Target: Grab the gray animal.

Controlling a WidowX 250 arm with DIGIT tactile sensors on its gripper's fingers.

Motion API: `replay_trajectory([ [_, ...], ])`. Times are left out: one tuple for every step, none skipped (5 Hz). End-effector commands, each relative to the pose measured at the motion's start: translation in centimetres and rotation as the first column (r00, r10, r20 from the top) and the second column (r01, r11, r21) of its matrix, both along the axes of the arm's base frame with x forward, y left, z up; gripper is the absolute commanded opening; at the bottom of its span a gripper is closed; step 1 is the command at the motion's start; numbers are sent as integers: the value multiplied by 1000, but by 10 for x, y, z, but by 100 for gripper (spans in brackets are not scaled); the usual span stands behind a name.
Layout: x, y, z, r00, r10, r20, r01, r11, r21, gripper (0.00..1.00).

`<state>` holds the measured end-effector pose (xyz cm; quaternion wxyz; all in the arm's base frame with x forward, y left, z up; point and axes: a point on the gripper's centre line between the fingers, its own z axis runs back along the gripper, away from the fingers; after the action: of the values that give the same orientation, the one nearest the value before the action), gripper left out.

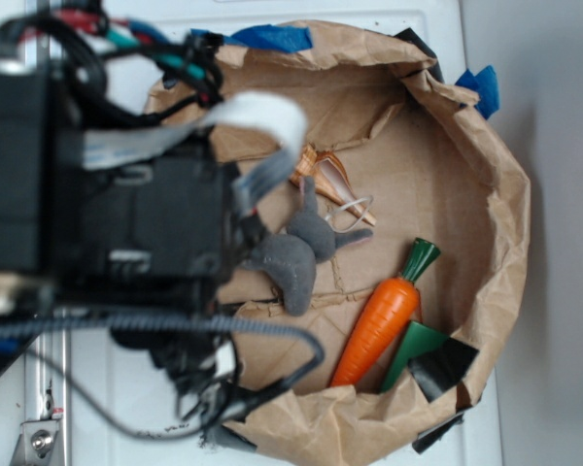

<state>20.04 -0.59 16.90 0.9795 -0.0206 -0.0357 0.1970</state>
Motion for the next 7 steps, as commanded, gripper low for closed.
replay_trajectory([
  [43,36,-27,992,121,31,-120,992,-30,100],
  [43,36,-27,992,121,31,-120,992,-30,100],
  [43,36,-27,992,121,31,-120,992,-30,100],
  [43,36,-27,992,121,31,-120,992,-30,100],
  [43,36,-27,992,121,31,-120,992,-30,100],
  [47,40,-60,987,158,-8,-158,987,-14,100],
  [51,35,-78,983,162,81,-160,987,-34,100],
])
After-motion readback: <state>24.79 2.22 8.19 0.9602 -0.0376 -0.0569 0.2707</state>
